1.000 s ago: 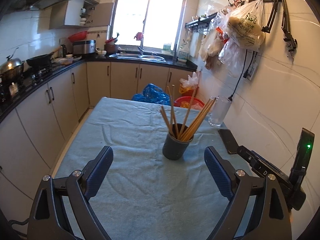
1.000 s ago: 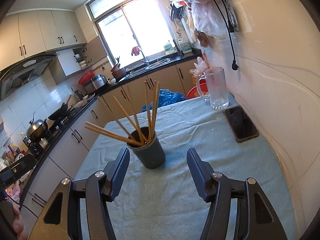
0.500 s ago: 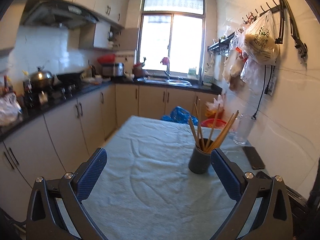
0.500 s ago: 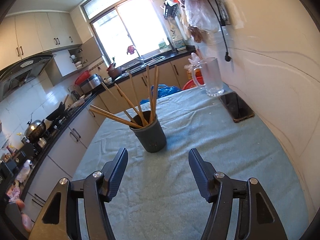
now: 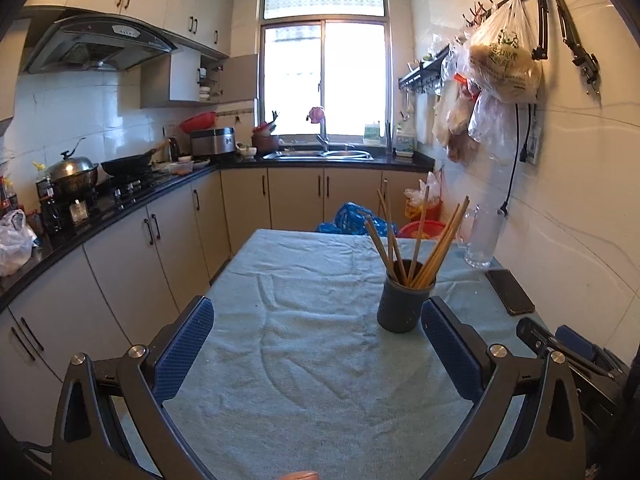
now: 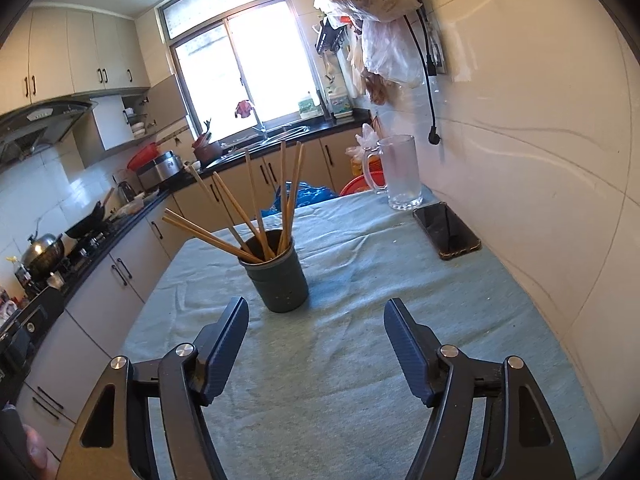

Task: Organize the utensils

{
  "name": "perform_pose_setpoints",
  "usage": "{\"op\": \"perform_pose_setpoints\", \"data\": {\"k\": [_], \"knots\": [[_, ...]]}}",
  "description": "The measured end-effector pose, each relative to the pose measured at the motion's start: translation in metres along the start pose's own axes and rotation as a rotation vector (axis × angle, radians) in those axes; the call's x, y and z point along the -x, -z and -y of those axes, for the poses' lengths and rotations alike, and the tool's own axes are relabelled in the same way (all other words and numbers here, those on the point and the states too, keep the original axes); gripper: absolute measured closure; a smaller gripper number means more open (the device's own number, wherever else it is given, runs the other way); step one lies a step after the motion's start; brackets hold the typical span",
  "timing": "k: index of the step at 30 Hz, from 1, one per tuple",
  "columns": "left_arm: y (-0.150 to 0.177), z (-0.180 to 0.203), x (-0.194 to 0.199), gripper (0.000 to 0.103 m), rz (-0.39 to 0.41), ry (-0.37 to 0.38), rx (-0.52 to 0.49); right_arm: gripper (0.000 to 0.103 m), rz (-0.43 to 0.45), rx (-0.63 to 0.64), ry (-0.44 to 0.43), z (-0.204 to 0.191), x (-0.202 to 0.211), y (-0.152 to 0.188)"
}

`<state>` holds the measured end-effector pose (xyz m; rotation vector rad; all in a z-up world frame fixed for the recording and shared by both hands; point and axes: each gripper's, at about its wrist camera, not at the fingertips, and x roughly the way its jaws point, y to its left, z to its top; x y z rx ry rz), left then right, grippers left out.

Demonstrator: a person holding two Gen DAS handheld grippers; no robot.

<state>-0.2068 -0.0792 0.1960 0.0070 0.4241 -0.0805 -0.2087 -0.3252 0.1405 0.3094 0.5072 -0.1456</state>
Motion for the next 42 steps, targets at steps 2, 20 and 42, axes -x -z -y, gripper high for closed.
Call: {"op": "perform_pose_setpoints", "data": {"k": [2, 20, 42], "knots": [[0.002, 0.001, -0.004, 0.0, -0.009, 0.002, -0.004, 0.027, 0.001, 0.013, 0.022, 0.0, -0.002, 0.001], [0.018, 0.009, -0.028, 0.0, -0.12, -0.011, -0.033, 0.025, -0.032, 0.013, 0.043, 0.003, -0.02, 0.004], [0.022, 0.007, -0.032, 0.0, -0.175, -0.009, -0.018, 0.024, -0.027, 0.031, 0.036, 0.0, -0.017, 0.007]]}}
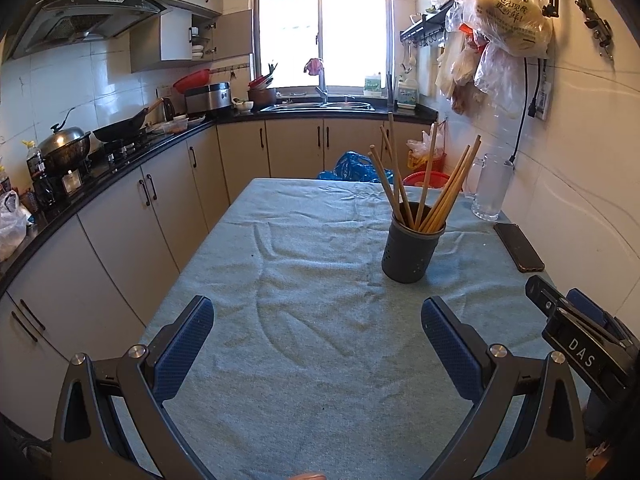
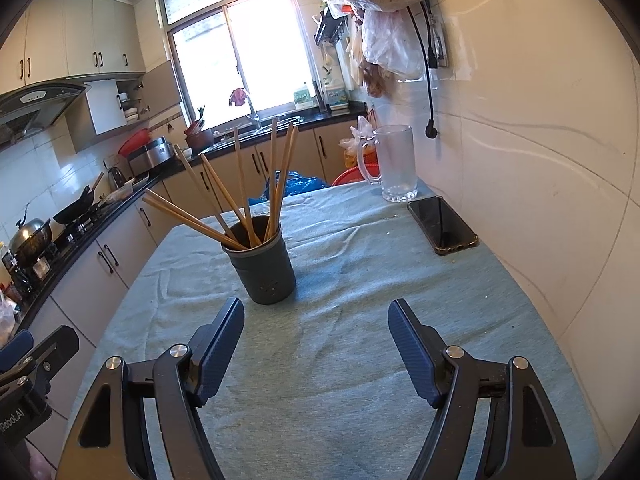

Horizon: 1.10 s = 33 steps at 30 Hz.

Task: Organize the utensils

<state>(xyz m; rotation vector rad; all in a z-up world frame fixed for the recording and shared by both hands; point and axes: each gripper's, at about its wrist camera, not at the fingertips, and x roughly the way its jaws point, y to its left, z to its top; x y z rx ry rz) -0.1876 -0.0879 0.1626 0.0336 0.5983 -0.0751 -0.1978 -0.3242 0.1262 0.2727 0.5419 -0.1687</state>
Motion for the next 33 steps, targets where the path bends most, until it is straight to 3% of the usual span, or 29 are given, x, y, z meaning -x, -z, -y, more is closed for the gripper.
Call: {"op": "perform_pose_setpoints", "data": {"k": [13, 20, 33], "knots": [[0.0, 0.004, -0.014, 0.0, -0.025, 0.004, -0.002, 0.023, 0.016, 0.091, 0.032, -0.011, -0.005, 0.006], [0.003, 0.009, -0.035, 0.0, -0.054, 0.026, -0.008, 0.023, 0.056, 0.149, 0.094, -0.012, -0.015, 0.008], [0.006, 0.004, -0.057, 0.0, -0.083, 0.023, 0.003, 0.023, 0.02, 0.165, 0.106, -0.015, -0.034, 0.011]]}}
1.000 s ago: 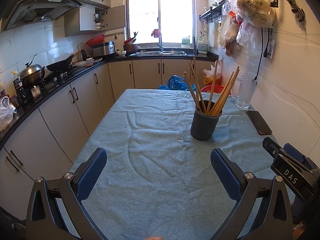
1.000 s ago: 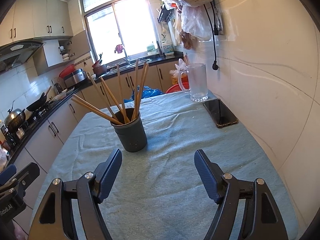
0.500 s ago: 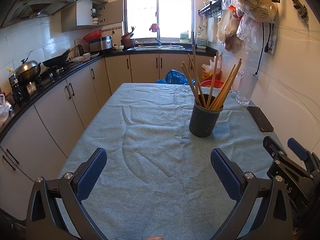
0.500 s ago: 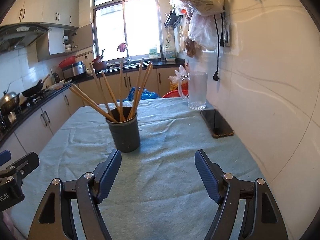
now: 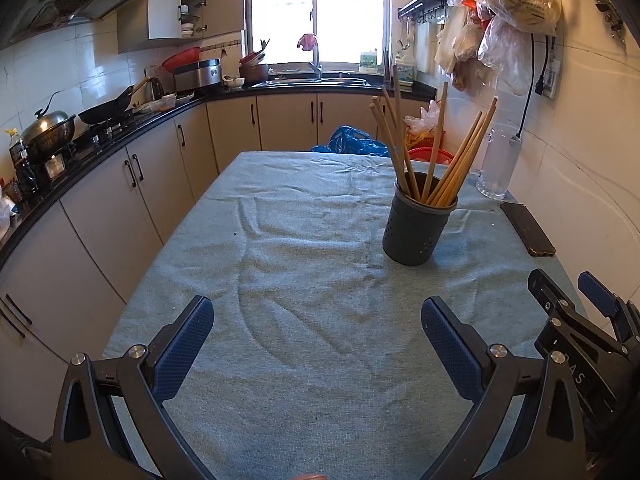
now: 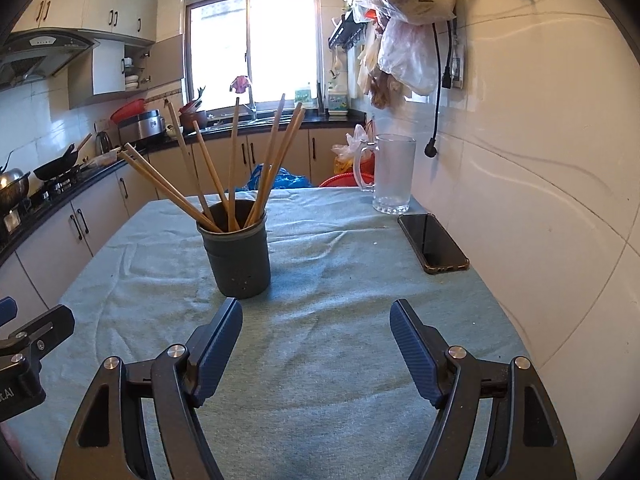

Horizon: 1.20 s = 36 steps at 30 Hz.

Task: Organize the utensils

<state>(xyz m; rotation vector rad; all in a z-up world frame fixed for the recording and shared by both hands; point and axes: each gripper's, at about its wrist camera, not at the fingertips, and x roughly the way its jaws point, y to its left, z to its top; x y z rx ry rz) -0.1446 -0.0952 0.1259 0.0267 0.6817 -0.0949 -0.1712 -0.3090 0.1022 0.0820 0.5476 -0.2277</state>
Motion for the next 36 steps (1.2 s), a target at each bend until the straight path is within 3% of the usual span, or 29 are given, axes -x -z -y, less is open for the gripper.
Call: {"op": "perform_pose_setpoints", "data": {"k": [36], "knots": [[0.006, 0.012, -0.007, 0.0, -0.025, 0.012, -0.024, 0.021, -0.011, -0.003, -0.023, 0.0, -0.003, 0.007]]}}
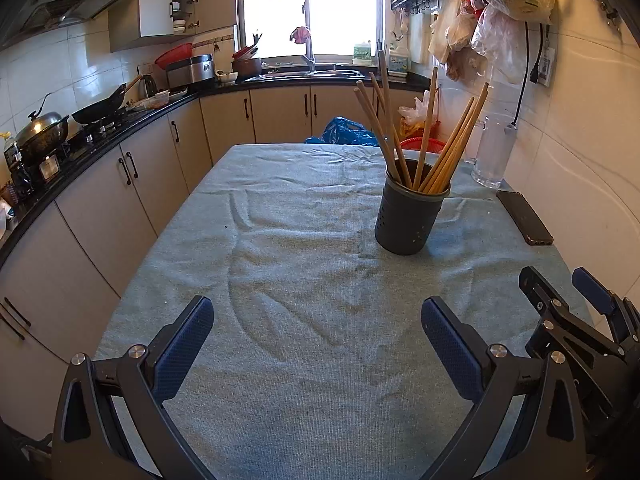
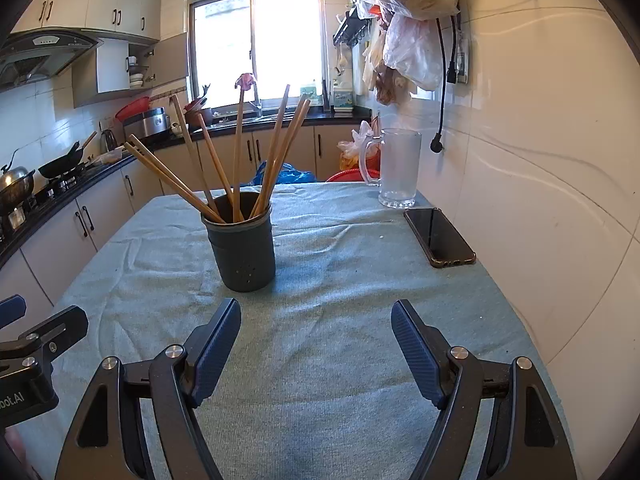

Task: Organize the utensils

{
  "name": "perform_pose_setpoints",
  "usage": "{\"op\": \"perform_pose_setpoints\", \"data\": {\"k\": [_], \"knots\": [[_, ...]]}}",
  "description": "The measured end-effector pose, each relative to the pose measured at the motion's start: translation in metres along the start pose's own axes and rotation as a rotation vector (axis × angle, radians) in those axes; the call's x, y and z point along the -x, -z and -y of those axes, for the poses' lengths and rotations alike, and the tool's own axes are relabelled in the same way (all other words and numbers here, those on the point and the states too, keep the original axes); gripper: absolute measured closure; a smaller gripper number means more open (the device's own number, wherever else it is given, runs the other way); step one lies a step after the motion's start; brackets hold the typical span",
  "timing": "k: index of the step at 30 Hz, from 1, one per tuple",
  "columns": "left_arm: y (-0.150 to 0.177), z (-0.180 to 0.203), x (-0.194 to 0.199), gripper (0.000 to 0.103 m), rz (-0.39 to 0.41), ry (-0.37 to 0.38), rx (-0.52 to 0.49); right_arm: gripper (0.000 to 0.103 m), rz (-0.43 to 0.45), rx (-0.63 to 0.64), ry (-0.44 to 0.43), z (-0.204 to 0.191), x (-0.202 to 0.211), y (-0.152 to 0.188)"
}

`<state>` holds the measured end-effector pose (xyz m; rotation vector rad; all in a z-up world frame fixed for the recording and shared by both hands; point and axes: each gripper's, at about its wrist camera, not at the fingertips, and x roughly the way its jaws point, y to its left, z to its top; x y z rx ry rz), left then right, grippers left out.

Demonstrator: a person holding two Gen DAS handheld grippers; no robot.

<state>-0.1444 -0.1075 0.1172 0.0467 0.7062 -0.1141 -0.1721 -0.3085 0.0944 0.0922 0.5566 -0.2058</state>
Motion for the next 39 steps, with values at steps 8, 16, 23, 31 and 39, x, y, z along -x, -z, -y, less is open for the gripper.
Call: {"op": "perform_pose_setpoints", "data": {"k": [8, 16, 23, 31, 39], "knots": [[0.002, 0.001, -0.002, 0.0, -0.01, 0.004, 0.0, 0.021, -0.004, 0.0, -0.003, -0.001, -0.001, 0.002], [0.004, 0.001, -0.005, 0.0, -0.019, 0.006, -0.003, 0.021, -0.014, -0.003, -0.006, -0.001, -0.004, 0.003], [0.005, 0.001, -0.007, 0.0, -0.023, 0.007, -0.004, 0.021, -0.023, -0.011, -0.005, 0.003, -0.005, 0.004], [0.007, 0.001, -0.011, 0.0, -0.035, 0.007, -0.003, 0.021, -0.034, -0.014, -0.005, 0.004, -0.008, 0.005], [0.007, 0.0, -0.013, 0.0, -0.048, -0.006, 0.003, 0.021, -0.05, -0.02, -0.004, 0.005, -0.012, 0.006]]}}
